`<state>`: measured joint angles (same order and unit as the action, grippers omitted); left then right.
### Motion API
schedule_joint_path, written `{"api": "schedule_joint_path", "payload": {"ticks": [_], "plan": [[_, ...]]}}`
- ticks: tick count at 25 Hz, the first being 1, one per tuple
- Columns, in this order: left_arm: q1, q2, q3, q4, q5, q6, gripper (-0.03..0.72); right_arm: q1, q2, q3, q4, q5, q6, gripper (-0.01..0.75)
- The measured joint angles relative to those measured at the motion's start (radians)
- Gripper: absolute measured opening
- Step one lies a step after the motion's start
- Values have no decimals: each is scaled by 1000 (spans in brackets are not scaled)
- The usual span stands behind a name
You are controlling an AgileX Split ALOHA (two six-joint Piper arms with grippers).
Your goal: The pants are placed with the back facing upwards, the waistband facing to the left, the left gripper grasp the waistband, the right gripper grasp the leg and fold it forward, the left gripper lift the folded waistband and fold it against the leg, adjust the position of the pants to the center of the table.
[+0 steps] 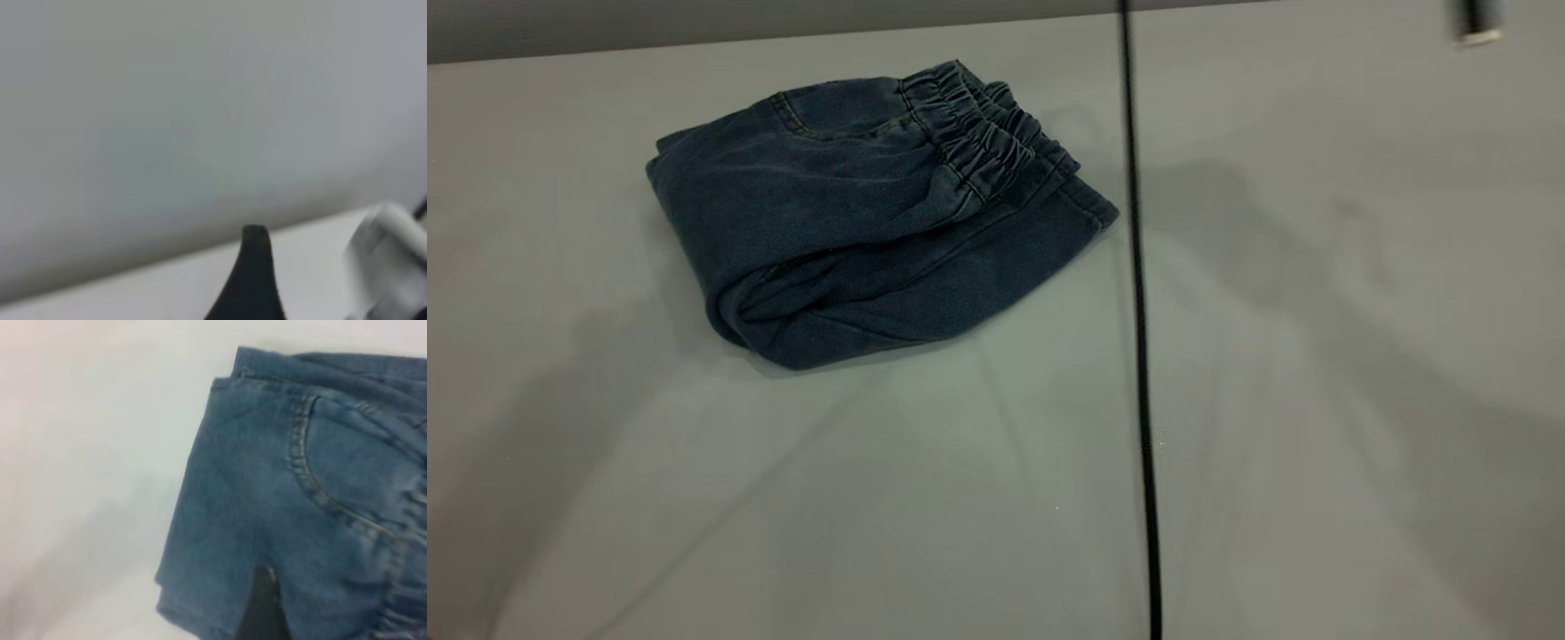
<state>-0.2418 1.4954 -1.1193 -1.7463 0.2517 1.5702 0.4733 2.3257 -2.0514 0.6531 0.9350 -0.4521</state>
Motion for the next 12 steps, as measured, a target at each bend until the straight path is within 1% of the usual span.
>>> {"api": "schedule_joint_path", "payload": {"ticks": [5,8,12], "plan": [[0,-146,0,1,-9,0,580,123,42,0,-165,-138,120,483],[0,-186,0,1,-9,2,580,203,88,-1,-279,-184,168,483],[0,-179,0,3,-1,0,580,268,157,-3,-476,-235,299,483]]}}
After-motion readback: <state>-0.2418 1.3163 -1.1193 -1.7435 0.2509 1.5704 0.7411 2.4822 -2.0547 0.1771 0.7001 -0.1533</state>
